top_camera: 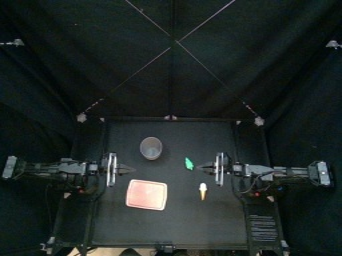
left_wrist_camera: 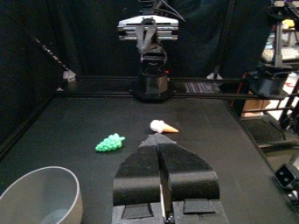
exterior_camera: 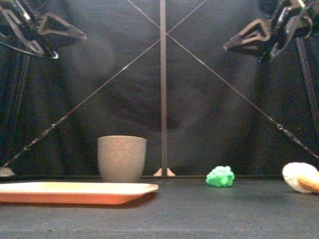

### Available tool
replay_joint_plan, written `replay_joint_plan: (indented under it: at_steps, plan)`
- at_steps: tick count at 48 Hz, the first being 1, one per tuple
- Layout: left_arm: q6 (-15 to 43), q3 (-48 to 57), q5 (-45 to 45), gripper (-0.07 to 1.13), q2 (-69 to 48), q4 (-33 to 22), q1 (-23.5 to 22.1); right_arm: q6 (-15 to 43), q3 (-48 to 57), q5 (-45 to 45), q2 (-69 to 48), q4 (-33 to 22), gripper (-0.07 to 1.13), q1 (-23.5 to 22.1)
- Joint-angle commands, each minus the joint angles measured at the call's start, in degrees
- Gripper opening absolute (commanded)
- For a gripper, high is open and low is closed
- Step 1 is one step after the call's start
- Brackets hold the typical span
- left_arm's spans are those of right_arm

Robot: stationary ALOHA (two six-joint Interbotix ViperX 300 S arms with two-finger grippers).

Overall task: Pick the green grapes then place it on the pink plate
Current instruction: Pick the green grapes

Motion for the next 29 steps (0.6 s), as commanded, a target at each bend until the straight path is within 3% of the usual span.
replay_joint_plan:
  at_steps: [1, 11, 22, 29]
  plan:
    - [0.09, -1.67, 2.2, 0.07, -0.09, 0.44, 1.41, -0.09, -3.08, 0.79, 2.99, 3.78, 0.71, -3.08]
    - [0.09, -1.41, 4.04, 0.12, -0.26, 0.35, 2.64, -0.09, -5.45, 4.66, 8.44, 8.7, 0.99, -7.91]
    - [0.18, -1.32, 3.96, 0.13, -0.18, 0.53, 3.08, 0.0, -5.8, 6.77, 19.51, 15.38, 0.99, -15.03]
    - [0.18, -1.14, 3.96, 0.13, -0.18, 0.53, 3.34, 0.0, -7.73, 7.21, 28.56, 20.3, 0.99, -16.44]
